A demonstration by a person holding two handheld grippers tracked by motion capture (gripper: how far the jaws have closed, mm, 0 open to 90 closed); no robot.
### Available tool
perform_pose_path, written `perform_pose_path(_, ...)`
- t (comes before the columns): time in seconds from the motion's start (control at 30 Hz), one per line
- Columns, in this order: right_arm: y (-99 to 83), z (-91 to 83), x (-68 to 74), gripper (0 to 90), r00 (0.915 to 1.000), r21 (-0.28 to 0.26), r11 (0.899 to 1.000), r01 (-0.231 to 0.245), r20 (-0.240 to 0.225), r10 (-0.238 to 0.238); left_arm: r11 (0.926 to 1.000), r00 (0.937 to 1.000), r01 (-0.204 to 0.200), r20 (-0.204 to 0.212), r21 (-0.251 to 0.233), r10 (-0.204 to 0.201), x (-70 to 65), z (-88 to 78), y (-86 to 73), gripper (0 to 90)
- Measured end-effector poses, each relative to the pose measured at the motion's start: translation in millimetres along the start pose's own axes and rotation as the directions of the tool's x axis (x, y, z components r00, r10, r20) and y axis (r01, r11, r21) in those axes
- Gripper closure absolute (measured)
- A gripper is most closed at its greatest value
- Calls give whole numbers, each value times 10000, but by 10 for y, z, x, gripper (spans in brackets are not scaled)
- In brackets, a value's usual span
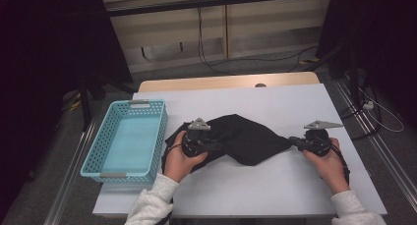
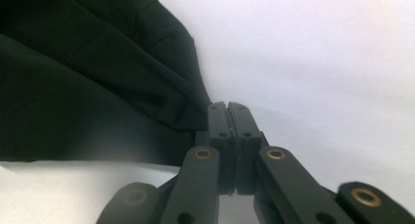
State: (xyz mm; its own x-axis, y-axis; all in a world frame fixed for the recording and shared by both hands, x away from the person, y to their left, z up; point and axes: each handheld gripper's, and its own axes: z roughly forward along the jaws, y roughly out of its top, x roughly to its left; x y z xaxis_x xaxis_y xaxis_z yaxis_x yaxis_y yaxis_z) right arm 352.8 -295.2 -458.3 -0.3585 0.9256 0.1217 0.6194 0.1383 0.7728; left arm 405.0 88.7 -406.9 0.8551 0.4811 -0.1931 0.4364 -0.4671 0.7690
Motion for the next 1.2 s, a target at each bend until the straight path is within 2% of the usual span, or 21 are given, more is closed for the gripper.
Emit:
perform_pose_path(0.03,14,-25,-13,893,10000,-72,10000,-2,32,2,9992,9999,170,-8,-370,-170,35,-79,29,834)
perform_pose_path(0.13,22,-48,-33,894,9999,-89,10000,-38,160,39,9972,9993,379,-3,-652,-380,92,-158,45,838)
perform_pose_path(0.2,19,-61,-57,894,9996,-120,9999,-121,242,124,9924,9979,643,-58,-1051,-652,150,-228,42,841)
perform_pose_path(0.27,7,-58,-72,894,9995,-29,9999,-135,274,136,9886,9959,893,-32,-1214,-903,205,-267,24,842)
perform_pose_path(0.37,1,-48,-68,894,9995,31,9998,-211,232,211,9855,9933,1135,-81,-1265,-1155,265,-285,-1,843)
perform_pose_path(0.47,2,-35,-43,887,9999,-28,10000,83,107,-83,9846,9916,1260,-138,-1213,-1286,293,-257,-25,843)
perform_pose_path(0.53,-2,-20,-28,878,9999,1,10000,87,79,-87,9844,9905,1328,-193,-1152,-1359,307,-247,-35,842)
perform_pose_path(0.6,-7,-7,-25,828,9997,22,9999,127,188,-128,9839,9900,1363,-208,-1154,-1395,316,-250,-42,843)
perform_pose_path(0.67,-14,-4,-29,817,9997,-4,9998,221,144,-221,9833,9890,1414,-263,-1150,-1453,319,-257,-42,842)
perform_pose_path(0.7,-9,-18,-23,767,9998,-176,9996,208,80,-207,9827,9887,1432,-269,-1174,-1473,320,-260,-42,842)
perform_pose_path(0.73,-9,-18,-23,767,9998,-176,9996,208,80,-207,9825,9886,1434,-288,-1185,-1478,323,-263,-41,842)
perform_pose_path(0.87,20,-64,13,621,9988,-544,9973,486,-89,-492,9814,9876,1469,-370,-1235,-1525,335,-269,-40,842)
perform_pose_path(1.0,49,-57,87,431,9947,-728,9942,788,-608,-833,9804,9863,1545,-386,-1222,-1602,346,-268,-42,842)
perform_pose_path(1.03,64,-55,127,362,9914,-936,9905,1005,-746,-1076,9803,9860,1556,-409,-1214,-1616,351,-271,-40,842)
perform_pose_path(1.07,64,-55,127,362,9914,-936,9905,1005,-746,-1076,9795,9858,1567,-407,-1266,-1630,355,-272,-40,842)
perform_pose_path(1.1,72,-50,148,312,9904,-962,9900,1027,-822,-1108,9788,9853,1589,-425,-1293,-1656,361,-276,-39,842)
perform_pose_path(1.17,80,-32,190,285,9868,-999,9872,1241,-916,-1334,9776,9842,1648,-433,-1311,-1717,375,-282,-37,842)
perform_pose_path(1.2,75,5,235,244,9836,-821,9857,1469,-929,-1544,9771,9838,1660,-456,-1329,-1733,380,-285,-37,842)
